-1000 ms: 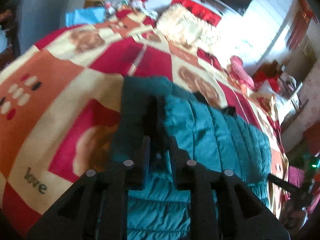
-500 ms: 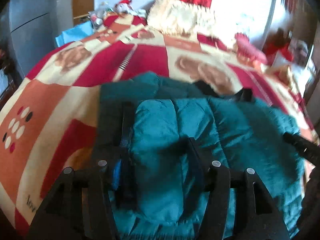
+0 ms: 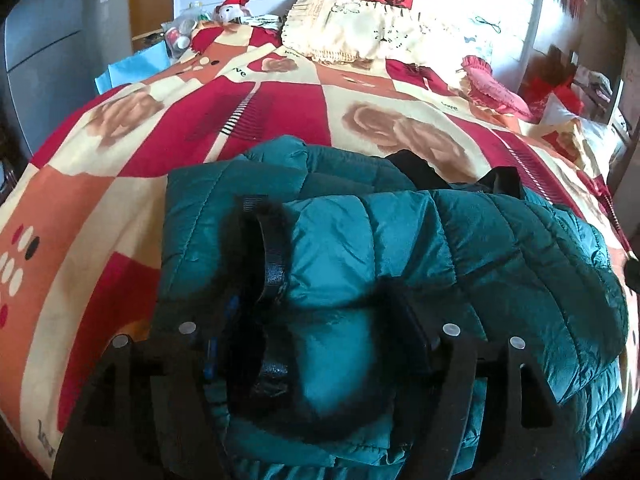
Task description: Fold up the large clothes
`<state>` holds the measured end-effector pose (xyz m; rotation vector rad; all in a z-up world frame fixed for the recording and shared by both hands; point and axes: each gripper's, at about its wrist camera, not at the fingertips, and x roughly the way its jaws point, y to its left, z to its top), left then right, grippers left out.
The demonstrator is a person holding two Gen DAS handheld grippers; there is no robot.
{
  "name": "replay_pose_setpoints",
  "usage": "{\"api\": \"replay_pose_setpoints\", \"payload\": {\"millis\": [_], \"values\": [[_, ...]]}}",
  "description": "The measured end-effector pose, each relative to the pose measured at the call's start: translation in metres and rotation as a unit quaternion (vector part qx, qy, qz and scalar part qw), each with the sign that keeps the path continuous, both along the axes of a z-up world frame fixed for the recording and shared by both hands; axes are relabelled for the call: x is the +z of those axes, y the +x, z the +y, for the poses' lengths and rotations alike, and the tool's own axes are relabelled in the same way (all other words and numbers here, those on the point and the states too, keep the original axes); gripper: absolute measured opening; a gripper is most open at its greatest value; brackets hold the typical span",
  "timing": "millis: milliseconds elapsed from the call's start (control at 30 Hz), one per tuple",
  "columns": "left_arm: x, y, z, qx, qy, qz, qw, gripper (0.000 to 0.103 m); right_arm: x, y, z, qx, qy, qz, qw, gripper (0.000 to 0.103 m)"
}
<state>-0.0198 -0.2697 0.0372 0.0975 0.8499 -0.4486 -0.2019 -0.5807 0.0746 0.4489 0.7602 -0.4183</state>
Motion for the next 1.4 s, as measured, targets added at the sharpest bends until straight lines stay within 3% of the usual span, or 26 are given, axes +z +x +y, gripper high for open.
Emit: {"api": "replay_pose_setpoints", "payload": {"millis": [33,67,133,233,367,467,533,600,767,933,1067,1200,1267,1400], "values": [[0.000,-0.001,-0.001,0.000,0.002,-0.002,1.0000,0.071,0.006,-0.004,0.008,0.012,0.004,-0.011,1.000,0.063],[-0.001,-0.002,-0.002,-0.001,0.005,-0.004,1.0000,0.071,0.006,-0.007,0.032,0.045,-0.012,0.001,0.999,0.063],[-0.003,-0.004,-0.004,-0.002,0.007,-0.010,0.9999,0.073,0.001,-0.006,0.042,0.054,-0.026,0.022,0.998,0.063],[-0.002,-0.006,-0.005,-0.004,0.011,-0.008,0.9999,0.076,-0.043,-0.007,0.067,0.070,-0.082,0.084,0.991,0.063],[0.014,-0.016,0.006,0.001,0.008,0.003,1.0000,0.076,-0.035,-0.010,0.068,0.069,-0.082,0.086,0.990,0.063],[0.030,-0.028,0.017,0.005,-0.020,-0.017,0.9996,0.076,-0.011,-0.025,0.062,0.061,-0.056,0.031,0.996,0.063],[0.036,-0.034,0.020,0.006,-0.033,-0.023,0.9992,0.076,0.002,-0.029,0.060,0.047,-0.068,0.008,0.997,0.063],[0.035,-0.038,0.017,0.000,-0.031,-0.024,0.9992,0.076,0.002,-0.027,0.059,0.040,-0.069,0.008,0.997,0.063],[0.012,-0.038,0.006,-0.010,0.002,-0.017,0.9998,0.076,-0.020,-0.011,0.044,0.010,-0.043,0.044,0.998,0.063],[0.000,-0.028,0.000,-0.001,0.010,-0.013,0.9999,0.081,-0.043,0.007,0.048,0.024,-0.071,0.079,0.994,0.066],[-0.001,-0.028,0.000,0.000,0.012,-0.014,0.9998,0.081,-0.034,0.005,0.049,0.029,-0.074,0.091,0.993,0.065],[-0.002,-0.030,-0.002,0.001,0.020,-0.019,0.9996,0.081,-0.008,-0.025,0.060,0.018,-0.096,0.048,0.994,0.065],[-0.002,-0.031,-0.003,0.001,0.022,-0.021,0.9995,0.081,-0.008,-0.028,0.066,0.028,-0.094,0.047,0.994,0.065],[0.008,-0.037,0.006,0.000,0.020,-0.014,0.9997,0.081,-0.042,-0.007,0.070,0.049,-0.095,0.117,0.987,0.066]]}}
